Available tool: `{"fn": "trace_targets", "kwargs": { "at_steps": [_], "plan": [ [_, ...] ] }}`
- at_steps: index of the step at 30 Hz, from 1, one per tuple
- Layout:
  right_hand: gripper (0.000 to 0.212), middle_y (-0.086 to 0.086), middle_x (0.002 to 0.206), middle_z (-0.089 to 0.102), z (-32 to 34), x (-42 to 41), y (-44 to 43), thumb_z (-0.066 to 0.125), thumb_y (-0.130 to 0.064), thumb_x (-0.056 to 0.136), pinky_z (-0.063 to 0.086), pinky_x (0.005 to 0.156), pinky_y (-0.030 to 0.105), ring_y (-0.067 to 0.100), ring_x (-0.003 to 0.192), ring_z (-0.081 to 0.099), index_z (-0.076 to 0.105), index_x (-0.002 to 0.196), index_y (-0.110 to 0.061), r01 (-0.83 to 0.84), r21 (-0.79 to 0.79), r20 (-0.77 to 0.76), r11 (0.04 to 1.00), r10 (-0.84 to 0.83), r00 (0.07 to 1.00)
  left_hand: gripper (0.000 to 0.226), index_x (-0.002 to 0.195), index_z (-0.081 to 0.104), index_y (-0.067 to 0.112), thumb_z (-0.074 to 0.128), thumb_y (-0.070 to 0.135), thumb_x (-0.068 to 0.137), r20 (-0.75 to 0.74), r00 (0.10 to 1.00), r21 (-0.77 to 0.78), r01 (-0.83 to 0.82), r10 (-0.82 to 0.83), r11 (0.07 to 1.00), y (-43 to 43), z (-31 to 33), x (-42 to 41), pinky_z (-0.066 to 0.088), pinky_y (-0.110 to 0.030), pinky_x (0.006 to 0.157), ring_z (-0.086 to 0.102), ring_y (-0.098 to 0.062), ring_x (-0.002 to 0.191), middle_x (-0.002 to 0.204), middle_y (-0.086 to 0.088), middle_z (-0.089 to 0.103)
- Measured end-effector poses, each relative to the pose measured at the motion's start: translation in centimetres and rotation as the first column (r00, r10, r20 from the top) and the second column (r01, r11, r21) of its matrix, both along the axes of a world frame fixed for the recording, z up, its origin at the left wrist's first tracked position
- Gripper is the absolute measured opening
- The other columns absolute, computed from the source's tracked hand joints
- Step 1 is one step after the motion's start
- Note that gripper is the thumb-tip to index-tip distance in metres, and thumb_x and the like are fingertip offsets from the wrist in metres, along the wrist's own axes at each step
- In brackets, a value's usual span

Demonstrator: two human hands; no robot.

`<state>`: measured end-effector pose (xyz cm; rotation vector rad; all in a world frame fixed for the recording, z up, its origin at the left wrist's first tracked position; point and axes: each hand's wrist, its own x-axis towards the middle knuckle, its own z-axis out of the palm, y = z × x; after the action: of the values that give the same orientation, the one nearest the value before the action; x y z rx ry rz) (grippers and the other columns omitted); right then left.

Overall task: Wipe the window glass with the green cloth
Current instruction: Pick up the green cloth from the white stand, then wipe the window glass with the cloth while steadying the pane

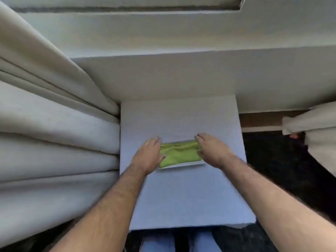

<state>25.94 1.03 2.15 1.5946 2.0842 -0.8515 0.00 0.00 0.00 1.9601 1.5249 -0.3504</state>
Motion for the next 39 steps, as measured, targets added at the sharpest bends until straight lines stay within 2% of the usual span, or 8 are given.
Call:
{"fn": "trace_targets", "kwargs": {
  "at_steps": [10,18,21,23,26,29,33,39],
  "plan": [
    [0.048,0.014,0.159,0.047,-12.3,-0.8,-2.2,0.048,-0.013,0.105,0.040,0.121,0.043,0.034,0.148,0.042,0.047,0.152,-0.007,0.045,0.107,0.097,0.993,-0.056,0.994,0.049,0.146,0.049,0.007,0.060,0.012,0.098,-0.036,0.997,-0.016,-0.073,0.073,0.997,-0.5,-10.3,0.9,0.046,-0.046,0.112,0.047,-0.035,0.132,0.141,-0.016,0.053],
    [0.029,0.007,0.127,0.059,-9.7,-2.2,-0.6,0.061,-0.023,0.091,0.044,0.100,0.043,0.030,0.121,0.053,0.063,0.120,-0.015,0.030,0.035,0.156,0.999,-0.035,0.987,0.038,0.122,0.068,0.013,0.070,0.023,0.086,0.028,0.966,-0.086,-0.253,0.257,0.964,0.3,-8.1,1.3,0.054,-0.040,0.099,0.053,-0.027,0.120,0.122,-0.009,0.061],
    [0.019,0.004,0.104,0.063,-5.2,-1.8,0.9,0.060,-0.017,0.086,0.039,0.063,0.032,0.028,0.089,0.056,0.048,0.100,-0.021,0.169,-0.056,0.066,0.984,-0.166,0.984,0.026,0.104,0.064,0.018,0.073,0.018,0.080,0.156,0.910,-0.146,-0.364,0.384,0.920,1.1,-4.0,0.6,0.047,-0.024,0.064,0.060,-0.023,0.090,0.100,-0.003,0.065],
    [0.029,0.002,0.109,0.067,-0.9,-1.4,2.6,0.060,-0.014,0.086,0.044,0.061,0.032,0.031,0.094,0.062,0.050,0.112,-0.022,0.237,-0.048,0.000,0.970,-0.238,0.971,0.025,0.102,0.063,0.019,0.073,0.015,0.079,0.205,0.869,-0.146,-0.428,0.451,0.892,2.5,0.0,-0.1,0.038,-0.021,0.053,0.058,-0.025,0.077,0.087,-0.003,0.065],
    [0.045,0.002,0.123,0.073,7.0,-1.2,6.2,0.066,-0.015,0.086,0.060,0.089,0.041,0.031,0.115,0.067,0.063,0.130,-0.027,0.243,0.036,-0.065,0.969,-0.241,0.968,0.043,0.120,0.065,0.022,0.073,0.011,0.079,0.294,0.820,-0.084,-0.489,0.491,0.868,5.6,7.2,-0.9,0.047,-0.023,0.067,0.063,-0.024,0.082,0.093,-0.002,0.070],
    [0.032,0.007,0.112,0.078,16.3,-1.2,9.4,0.076,-0.020,0.082,0.054,0.081,0.034,0.032,0.109,0.070,0.075,0.114,-0.022,0.283,0.174,-0.151,0.943,-0.259,0.954,0.058,0.134,0.066,0.023,0.076,0.007,0.079,0.434,0.755,0.008,-0.549,0.492,0.836,9.1,16.2,-1.6,0.048,-0.019,0.079,0.065,-0.017,0.090,0.101,0.003,0.071],
    [0.030,0.008,0.104,0.081,30.2,-1.2,12.8,0.086,-0.032,0.081,0.057,0.083,0.036,0.029,0.101,0.073,0.081,0.108,-0.021,0.318,0.366,-0.287,0.875,-0.219,0.933,0.025,0.102,0.075,0.011,0.077,-0.004,0.082,0.564,0.715,0.038,-0.521,0.412,0.853,13.7,29.6,-2.9,0.047,-0.025,0.069,0.059,-0.017,0.080,0.084,-0.007,0.067],
    [0.028,0.008,0.096,0.082,50.0,-1.1,15.4,0.081,-0.029,0.091,0.057,0.080,0.039,0.023,0.083,0.070,0.083,0.112,-0.013,0.345,0.581,-0.445,0.737,-0.068,0.893,0.025,0.109,0.060,0.005,0.071,-0.007,0.090,0.816,0.515,0.063,-0.531,0.263,0.845,16.6,50.2,-3.8,0.049,-0.026,0.070,0.056,-0.020,0.082,0.088,-0.010,0.061]
  ]
}}
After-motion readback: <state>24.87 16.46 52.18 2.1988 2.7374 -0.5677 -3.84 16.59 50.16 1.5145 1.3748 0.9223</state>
